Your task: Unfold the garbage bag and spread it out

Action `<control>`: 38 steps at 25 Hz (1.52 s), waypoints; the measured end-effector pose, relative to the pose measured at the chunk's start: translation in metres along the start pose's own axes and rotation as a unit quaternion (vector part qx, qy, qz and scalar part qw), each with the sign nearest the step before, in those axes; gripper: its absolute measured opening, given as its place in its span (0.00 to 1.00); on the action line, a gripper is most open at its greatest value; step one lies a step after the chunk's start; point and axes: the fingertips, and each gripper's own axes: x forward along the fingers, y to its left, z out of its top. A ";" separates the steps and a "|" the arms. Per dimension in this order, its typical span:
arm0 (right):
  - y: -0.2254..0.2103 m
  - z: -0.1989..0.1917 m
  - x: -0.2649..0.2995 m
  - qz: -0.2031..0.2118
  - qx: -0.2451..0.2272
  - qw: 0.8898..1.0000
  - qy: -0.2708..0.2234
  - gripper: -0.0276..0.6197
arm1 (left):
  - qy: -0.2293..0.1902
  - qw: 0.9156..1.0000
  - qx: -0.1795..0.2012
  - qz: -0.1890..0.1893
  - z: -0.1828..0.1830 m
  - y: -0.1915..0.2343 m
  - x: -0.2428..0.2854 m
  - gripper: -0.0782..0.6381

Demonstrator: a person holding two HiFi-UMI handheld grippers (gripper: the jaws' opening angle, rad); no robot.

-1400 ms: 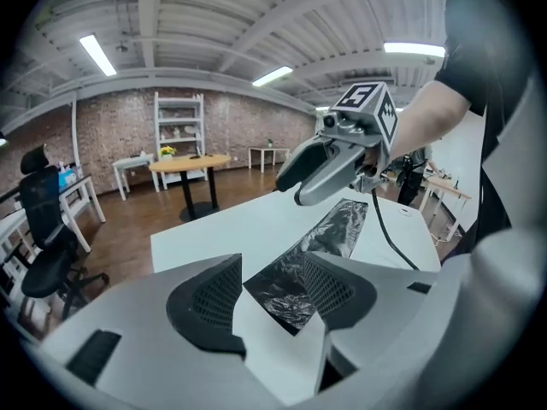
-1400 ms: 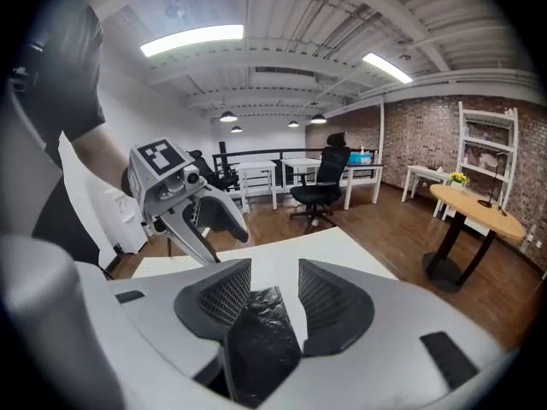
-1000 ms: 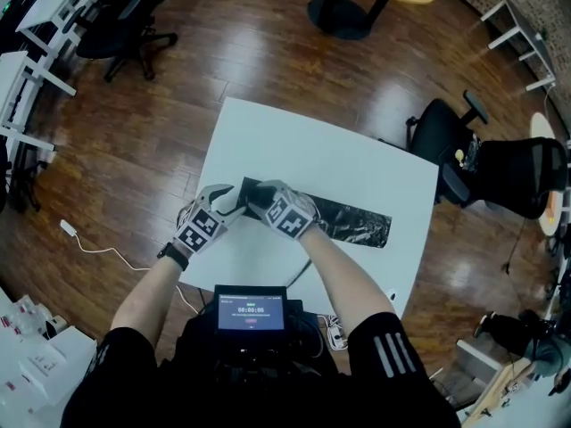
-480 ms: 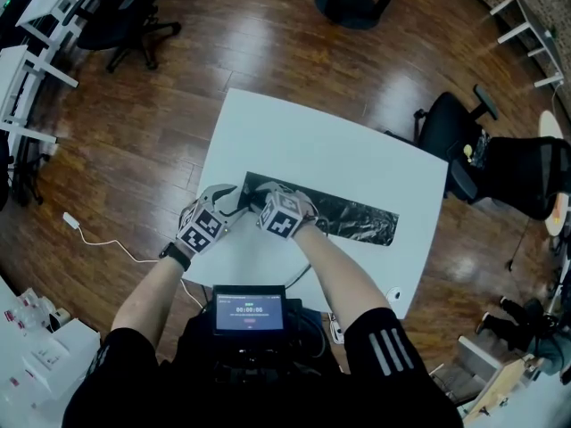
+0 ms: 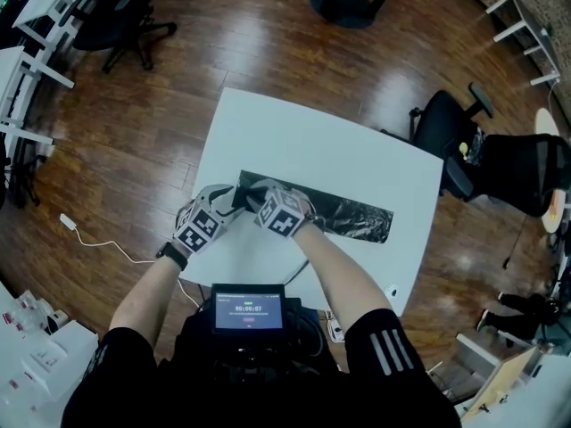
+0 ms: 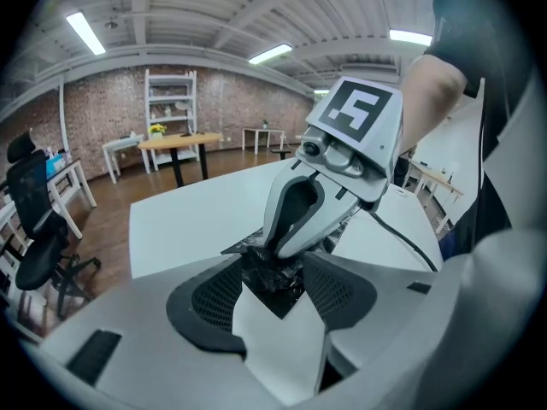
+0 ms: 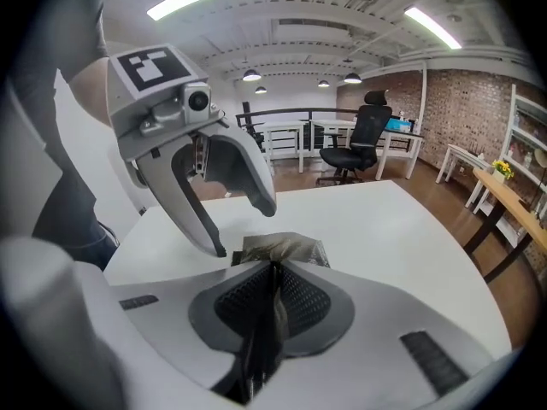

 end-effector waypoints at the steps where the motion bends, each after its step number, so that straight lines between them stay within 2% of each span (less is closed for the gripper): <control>1: -0.002 0.002 -0.004 -0.002 0.002 1.000 -0.005 0.09 | 0.003 1.000 -0.003 0.002 -0.001 0.000 0.000 0.43; 6: -0.016 0.014 -0.028 -0.014 0.014 0.999 -0.026 0.05 | 0.017 0.999 0.015 0.024 0.002 0.009 0.004 0.43; 12: -0.034 0.018 -0.051 -0.033 0.017 0.999 -0.037 0.05 | 0.061 0.995 0.053 0.057 0.004 0.017 0.019 0.42; 17: -0.052 0.027 -0.063 -0.049 0.006 0.998 -0.045 0.05 | 0.116 0.985 0.107 0.070 -0.002 0.021 0.043 0.42; 21: -0.066 0.030 -0.065 -0.058 -0.007 0.997 -0.043 0.05 | 0.147 0.977 0.138 0.064 -0.006 0.024 0.056 0.44; 29: -0.084 0.021 -0.052 -0.074 -0.038 0.997 -0.001 0.05 | 0.169 0.974 0.141 0.056 -0.016 0.023 0.063 0.44; 32: -0.093 0.012 -0.040 -0.079 -0.021 0.997 0.011 0.06 | 0.169 0.975 0.137 0.055 -0.015 0.023 0.064 0.44; 38: -0.105 0.009 -0.032 -0.064 0.043 0.997 0.007 0.16 | 0.167 0.975 0.133 0.060 -0.015 0.025 0.062 0.44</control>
